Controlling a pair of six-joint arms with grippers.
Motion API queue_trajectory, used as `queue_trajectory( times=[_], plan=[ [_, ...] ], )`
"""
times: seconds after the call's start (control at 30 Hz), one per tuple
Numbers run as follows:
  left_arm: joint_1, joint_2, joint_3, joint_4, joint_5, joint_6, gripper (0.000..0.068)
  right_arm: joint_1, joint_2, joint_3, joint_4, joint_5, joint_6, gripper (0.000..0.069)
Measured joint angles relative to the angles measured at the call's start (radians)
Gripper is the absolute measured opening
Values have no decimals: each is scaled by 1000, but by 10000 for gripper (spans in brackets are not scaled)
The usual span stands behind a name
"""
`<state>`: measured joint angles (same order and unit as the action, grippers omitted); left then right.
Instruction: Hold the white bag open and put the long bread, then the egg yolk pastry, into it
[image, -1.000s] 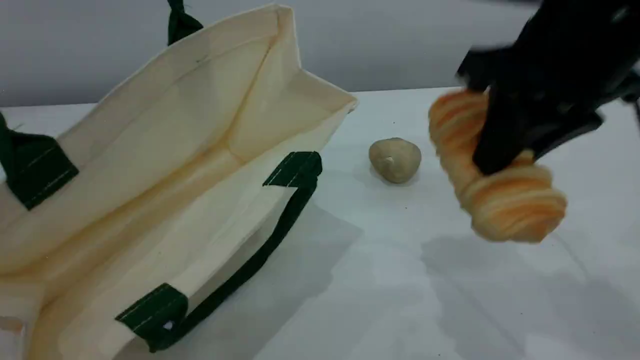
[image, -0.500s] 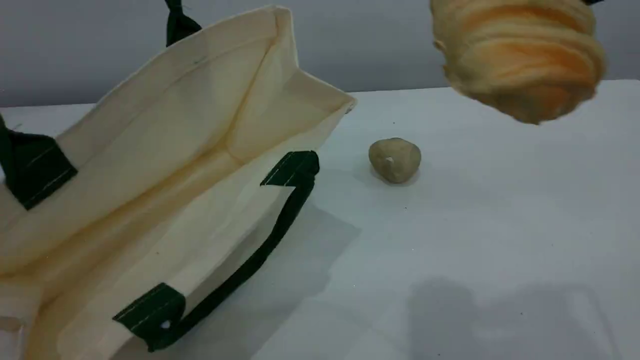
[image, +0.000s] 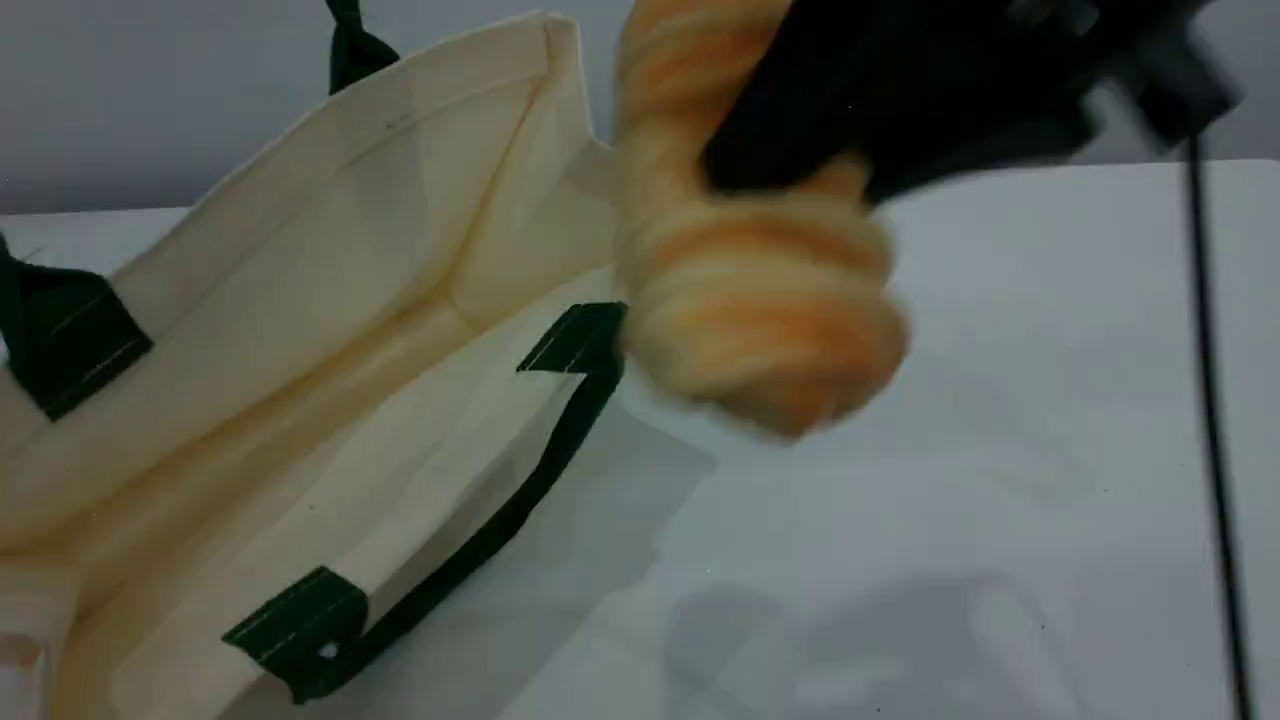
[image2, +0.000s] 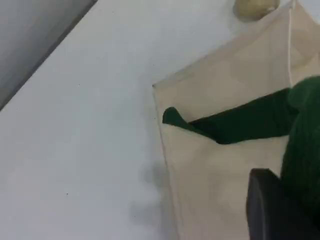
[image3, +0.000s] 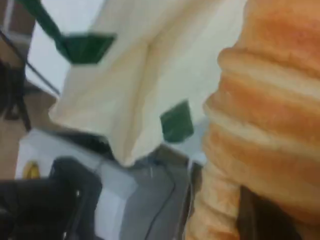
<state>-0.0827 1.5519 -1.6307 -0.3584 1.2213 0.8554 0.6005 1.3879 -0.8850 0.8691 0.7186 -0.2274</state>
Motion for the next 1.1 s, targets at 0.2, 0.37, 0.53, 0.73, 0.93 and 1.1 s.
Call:
queue_trajectory(
  times=[0.2,0.37,0.53,0.73,0.93,1.1],
  plan=[
    [0,0,0,-1,0,0,71,19,114,-1,135,-53,-107,103],
    [0,0,0,-13,0,0,71,19,177,-2,336,-93,-271,101],
    [0,0,0,-17,0,-2,71,19,237,-2,561,-103,-509,101],
    [0,0,0,-41,0,-3,71,19,343,-2,819,-66,-764,99],
    [0,0,0,-41,0,-1,71,18,466,-44,878,-52,-866,99],
    [0,0,0,-41,0,0,71,18,563,-134,877,-19,-853,99]
  ],
)
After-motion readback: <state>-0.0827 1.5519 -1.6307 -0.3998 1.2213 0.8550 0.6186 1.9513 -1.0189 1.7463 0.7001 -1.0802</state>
